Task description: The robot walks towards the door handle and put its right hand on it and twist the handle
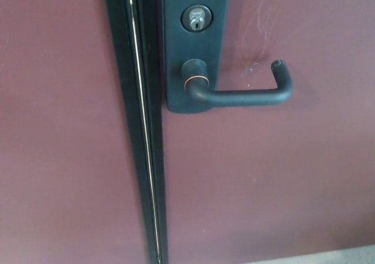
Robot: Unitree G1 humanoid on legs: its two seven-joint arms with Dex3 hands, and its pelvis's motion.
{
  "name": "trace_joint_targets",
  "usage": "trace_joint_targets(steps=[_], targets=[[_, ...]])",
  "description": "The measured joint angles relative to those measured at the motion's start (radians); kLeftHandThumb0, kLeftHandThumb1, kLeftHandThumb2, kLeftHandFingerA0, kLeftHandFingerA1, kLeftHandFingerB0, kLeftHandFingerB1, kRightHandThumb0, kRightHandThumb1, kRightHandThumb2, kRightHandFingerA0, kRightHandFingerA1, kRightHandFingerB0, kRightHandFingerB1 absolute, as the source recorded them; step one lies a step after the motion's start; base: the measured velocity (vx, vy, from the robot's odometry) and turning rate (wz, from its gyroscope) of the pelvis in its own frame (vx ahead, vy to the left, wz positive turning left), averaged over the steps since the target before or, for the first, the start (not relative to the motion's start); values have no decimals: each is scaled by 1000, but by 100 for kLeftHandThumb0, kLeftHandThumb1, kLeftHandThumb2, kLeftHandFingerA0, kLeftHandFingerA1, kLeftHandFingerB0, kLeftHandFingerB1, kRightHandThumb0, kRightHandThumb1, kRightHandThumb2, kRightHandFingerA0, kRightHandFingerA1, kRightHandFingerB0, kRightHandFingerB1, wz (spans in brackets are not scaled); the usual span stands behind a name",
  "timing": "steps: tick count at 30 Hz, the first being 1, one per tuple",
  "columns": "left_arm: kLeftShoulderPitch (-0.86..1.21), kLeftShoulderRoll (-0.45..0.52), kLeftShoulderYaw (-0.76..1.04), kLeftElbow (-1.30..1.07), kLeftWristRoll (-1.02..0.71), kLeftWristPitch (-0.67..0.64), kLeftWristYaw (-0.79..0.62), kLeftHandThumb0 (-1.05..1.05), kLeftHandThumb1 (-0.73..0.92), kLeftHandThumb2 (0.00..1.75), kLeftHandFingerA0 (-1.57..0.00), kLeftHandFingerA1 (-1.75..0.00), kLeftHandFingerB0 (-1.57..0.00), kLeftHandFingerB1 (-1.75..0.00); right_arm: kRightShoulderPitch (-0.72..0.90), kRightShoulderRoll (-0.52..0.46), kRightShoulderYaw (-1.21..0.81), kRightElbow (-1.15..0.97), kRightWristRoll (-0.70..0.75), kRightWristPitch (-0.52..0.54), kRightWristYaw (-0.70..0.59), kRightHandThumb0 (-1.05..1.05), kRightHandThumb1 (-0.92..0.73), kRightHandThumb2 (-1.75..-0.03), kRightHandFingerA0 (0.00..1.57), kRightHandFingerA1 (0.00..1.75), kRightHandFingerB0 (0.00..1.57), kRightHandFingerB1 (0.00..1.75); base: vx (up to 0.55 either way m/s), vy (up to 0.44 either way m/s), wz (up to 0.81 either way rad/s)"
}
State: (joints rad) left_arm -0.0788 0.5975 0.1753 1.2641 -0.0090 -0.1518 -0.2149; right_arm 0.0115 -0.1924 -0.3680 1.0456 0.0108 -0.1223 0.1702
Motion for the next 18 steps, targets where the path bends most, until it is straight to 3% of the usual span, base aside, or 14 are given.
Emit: trace_joint_targets(steps=[1, 2, 6, 7, 8, 9, 11, 14, 15, 18], targets=[[0, 0, 0, 0, 0, 0, 0, -13, 66, 59, -64, -48, -48, -40, 18, 4, -16, -45, 11, 0, 4, -37, -49, -84, 38, 57, 34, 52, 0, 0, 0], [0, 0, 0, 0, 0, 0, 0, -13, 65, 59, -64, -47, -48, -40, 37, 9, -31, -91, 22, 0, 7, -32, -68, -60, 42, 46, 39, 40, 0, 0, 0], [-2, 0, 0, 0, 0, 0, 0, -13, 65, 59, -63, -47, -49, -40, 93, 17, -64, -260, 52, 3, 17, -32, -68, -60, 40, 46, 36, 39, 0, 0, 0], [-3, 0, -1, 0, 0, -1, 0, -13, 65, 59, -63, -47, -49, -41, 108, 18, -73, -305, 60, 5, 19, -39, -60, -75, 36, 52, 33, 47, 0, 0, 0], [-3, 0, -1, 0, 0, -1, 0, -13, 65, 59, -63, -47, -49, -41, 121, 18, -81, -353, 68, 8, 21, -39, -60, -75, 36, 52, 33, 47, 0, 0, 0], [-3, 0, -1, 0, 0, -1, 0, -13, 65, 59, -63, -47, -49, -41, 134, 18, -88, -398, 78, 10, 23, -35, -67, -59, 41, 48, 34, 39, 0, 0, 0], [-3, 0, -1, 0, 0, -1, 0, -13, 65, 59, -63, -47, -49, -41, 153, 17, -105, -486, 94, 14, 27, -38, -66, -58, 42, 48, 34, 41, 0, 0, 0], [-3, 0, -3, 0, 0, -1, 0, -13, 65, 59, -62, -46, -49, -40, 179, 15, -128, -617, 119, 22, 31, -42, -65, -59, 42, 52, 33, 47, 0, 0, 0], [-3, 0, -4, 0, 0, -2, 0, -13, 66, 59, -62, -46, -49, -40, 187, 13, -135, -663, 127, 23, 33, -47, -43, -87, 41, 65, 27, 58, 0, 0, 0], [-4, 0, -5, 0, 0, -2, 0, -13, 65, 59, -63, -46, -49, -40, 209, 10, -154, -785, 144, 28, 35, -52, -39, -86, 42, 68, 29, 60, 0, 0, 0]])
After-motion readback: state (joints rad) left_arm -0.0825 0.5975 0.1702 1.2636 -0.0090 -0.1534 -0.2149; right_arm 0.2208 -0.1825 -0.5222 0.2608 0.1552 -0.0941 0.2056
